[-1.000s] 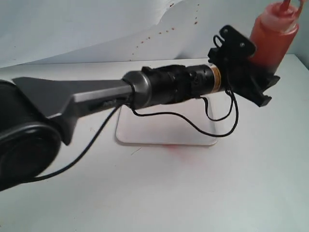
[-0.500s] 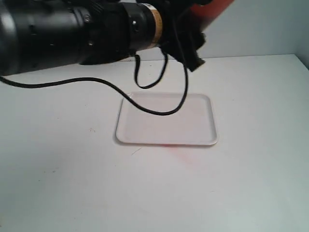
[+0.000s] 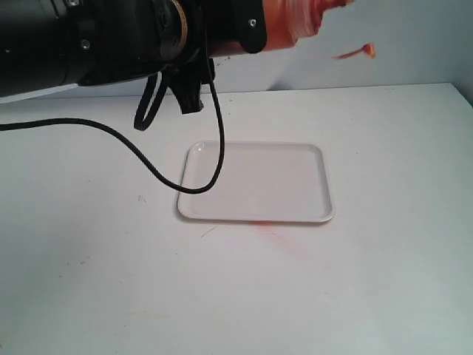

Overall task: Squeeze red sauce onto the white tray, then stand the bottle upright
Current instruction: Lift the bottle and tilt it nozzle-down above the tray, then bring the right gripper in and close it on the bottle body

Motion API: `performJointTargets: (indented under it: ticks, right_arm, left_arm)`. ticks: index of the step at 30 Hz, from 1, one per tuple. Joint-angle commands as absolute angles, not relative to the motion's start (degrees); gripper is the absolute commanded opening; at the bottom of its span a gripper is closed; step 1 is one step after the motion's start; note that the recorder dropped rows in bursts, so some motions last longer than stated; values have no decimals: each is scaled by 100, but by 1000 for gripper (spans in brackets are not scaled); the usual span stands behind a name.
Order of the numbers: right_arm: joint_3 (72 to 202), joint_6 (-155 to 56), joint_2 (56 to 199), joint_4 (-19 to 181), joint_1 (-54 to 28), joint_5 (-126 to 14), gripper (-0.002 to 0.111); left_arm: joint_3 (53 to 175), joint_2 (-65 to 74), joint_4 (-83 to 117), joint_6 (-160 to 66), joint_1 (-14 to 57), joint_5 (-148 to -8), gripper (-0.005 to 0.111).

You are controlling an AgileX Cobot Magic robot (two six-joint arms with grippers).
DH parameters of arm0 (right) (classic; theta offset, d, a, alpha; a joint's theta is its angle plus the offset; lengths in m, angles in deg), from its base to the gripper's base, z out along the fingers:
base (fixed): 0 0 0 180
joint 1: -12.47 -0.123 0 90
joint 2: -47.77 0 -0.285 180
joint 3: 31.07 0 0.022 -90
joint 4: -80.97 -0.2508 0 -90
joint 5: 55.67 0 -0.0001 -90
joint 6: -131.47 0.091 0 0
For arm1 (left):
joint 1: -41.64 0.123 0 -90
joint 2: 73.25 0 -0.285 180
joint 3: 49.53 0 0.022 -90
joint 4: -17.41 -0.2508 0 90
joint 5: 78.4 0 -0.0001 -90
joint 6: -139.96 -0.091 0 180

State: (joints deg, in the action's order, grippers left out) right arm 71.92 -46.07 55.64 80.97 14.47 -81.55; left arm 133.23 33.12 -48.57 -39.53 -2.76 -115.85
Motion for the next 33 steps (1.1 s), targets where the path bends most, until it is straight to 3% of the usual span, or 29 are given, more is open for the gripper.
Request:
performJointTargets:
  ticks: [1, 7, 15, 25, 33]
  right_arm:
    - [7171, -3292, 5556, 8097, 1419, -9484, 0]
    - [7570, -1277, 6043, 11247, 1419, -8196, 0]
    - [8773, 2252, 9318, 15094, 1419, -8880, 0]
    - [9448, 2427, 12107, 13754, 1419, -10758, 0]
    - [9448, 1801, 13239, 13010, 1419, -11021, 0]
  left_arm:
    - [13340, 3434, -4934, -4980, -296, -11919, 0]
    - [13340, 3801, -5491, -5554, -296, -12235, 0]
    - [13340, 4044, -6456, -5554, -296, -12625, 0]
    - [13340, 4053, -6701, -5554, -296, -12779, 0]
    - [13340, 4053, -6713, -5554, -296, -12772, 0]
